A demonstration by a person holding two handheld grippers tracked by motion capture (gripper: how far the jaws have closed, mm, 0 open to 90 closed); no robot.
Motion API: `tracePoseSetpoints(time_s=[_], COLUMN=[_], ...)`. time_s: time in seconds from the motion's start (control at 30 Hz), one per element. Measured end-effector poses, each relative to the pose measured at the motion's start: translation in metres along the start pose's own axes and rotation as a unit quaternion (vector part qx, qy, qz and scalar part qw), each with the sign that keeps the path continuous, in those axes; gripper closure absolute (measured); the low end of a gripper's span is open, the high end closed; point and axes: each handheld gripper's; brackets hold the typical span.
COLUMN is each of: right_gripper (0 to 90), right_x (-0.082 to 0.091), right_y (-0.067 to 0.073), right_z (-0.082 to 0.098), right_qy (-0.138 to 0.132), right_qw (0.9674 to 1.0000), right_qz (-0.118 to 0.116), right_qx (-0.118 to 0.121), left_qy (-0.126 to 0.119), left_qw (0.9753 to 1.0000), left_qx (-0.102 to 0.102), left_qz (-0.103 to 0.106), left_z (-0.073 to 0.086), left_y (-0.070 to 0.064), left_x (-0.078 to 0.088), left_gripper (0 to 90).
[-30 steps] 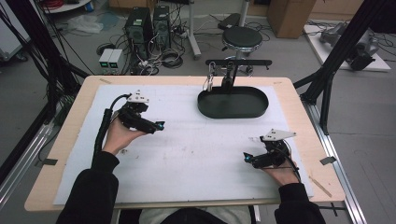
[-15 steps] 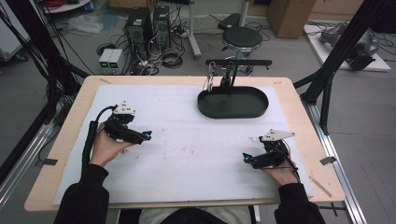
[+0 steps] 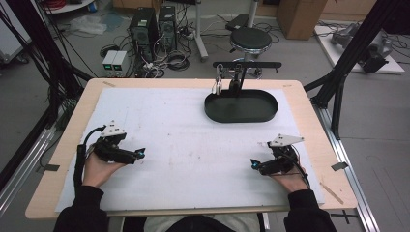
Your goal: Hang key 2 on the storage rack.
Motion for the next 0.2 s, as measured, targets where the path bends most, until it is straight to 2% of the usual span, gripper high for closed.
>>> tracePoseSetpoints(time_s=[0.07,0.2], right_gripper=[0.8,0.8], right_x=[0.000,-0.001], right_y=[0.000,0.001], right_z=[0.000,0.000], right_qy=[0.000,0.001], right_qw=[1.0000,1.0000], right_qz=[0.000,-0.001], right_qx=[-0.001,0.003], left_qy=[-0.009,-0.010], left_qw=[0.9999,0.9998], left_qx=[0.012,0.011], left_qz=[0.000,-0.014], left_z=[0.005,0.013], left_y=[0.002,0.002], left_x=[0.005,0.010], left_gripper=[4.5,4.5])
Point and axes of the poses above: each handheld gripper's, and its own axes: x roughly backward along the jaws, z roughly out of its underside, y roughly to its left, and after that the axes turned 2 degrees about y, right-handed
